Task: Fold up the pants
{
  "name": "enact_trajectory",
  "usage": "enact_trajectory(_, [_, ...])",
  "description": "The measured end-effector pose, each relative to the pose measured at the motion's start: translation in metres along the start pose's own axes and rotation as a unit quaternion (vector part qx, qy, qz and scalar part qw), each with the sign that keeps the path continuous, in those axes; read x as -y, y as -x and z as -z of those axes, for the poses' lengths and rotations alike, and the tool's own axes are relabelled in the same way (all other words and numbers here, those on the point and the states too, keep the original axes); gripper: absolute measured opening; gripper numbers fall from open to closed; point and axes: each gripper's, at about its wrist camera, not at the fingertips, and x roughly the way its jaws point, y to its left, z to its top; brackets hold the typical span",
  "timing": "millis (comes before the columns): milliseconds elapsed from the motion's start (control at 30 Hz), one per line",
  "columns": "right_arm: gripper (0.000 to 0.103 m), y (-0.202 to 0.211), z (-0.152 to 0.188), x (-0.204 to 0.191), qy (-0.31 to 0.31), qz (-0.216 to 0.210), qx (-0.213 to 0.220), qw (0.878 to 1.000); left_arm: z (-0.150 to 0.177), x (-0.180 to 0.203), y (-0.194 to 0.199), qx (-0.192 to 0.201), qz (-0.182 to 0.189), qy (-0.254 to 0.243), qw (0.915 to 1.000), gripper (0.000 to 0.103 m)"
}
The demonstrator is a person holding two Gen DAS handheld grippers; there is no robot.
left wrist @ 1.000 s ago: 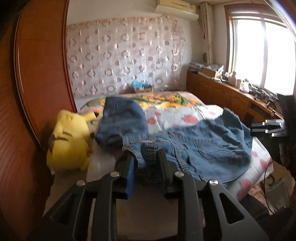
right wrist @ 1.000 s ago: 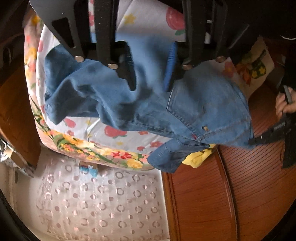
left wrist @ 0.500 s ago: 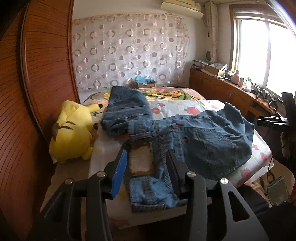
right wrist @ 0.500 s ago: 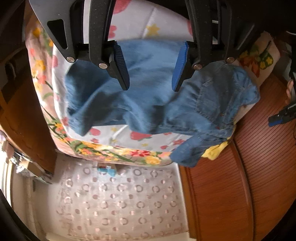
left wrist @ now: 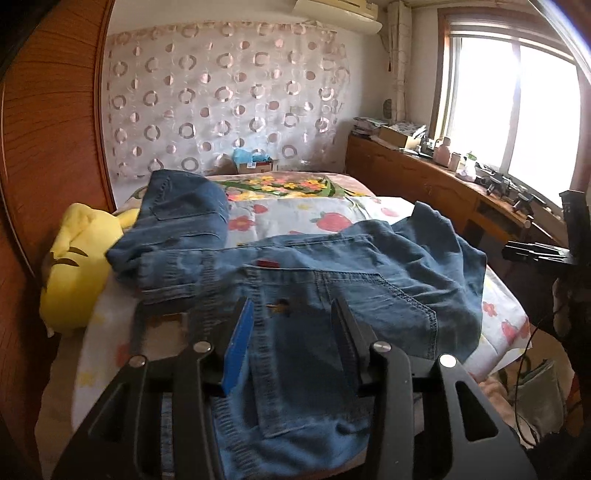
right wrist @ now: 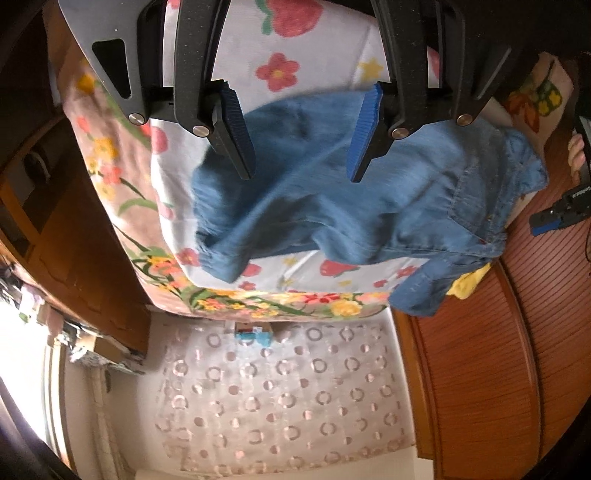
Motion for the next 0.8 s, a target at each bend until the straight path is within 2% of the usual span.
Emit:
enact_trajectory(433, [0.053, -0.023, 0.020, 0.039, -0.035, 0.023, -0.018, 0.999, 0.009, 0.033, -0.040, -0.040, 0.001, -0.025, 0.9989, 0.042])
enact_trajectory(533, [0.058, -0.026, 0.022, 0.045, -0.045, 0.025, -0.013, 0.999, 0.016, 0.039, -0.052, -0.055, 0.003, -0.034, 0.9979, 0.042])
enact_trajectory(800, [0.061, -0.039, 0.023, 0.044, -0.049, 0.034, -0.023, 0.998, 0.026, 0.034, -0.069, -0.068, 0.018, -0.007, 0.9975, 0.044])
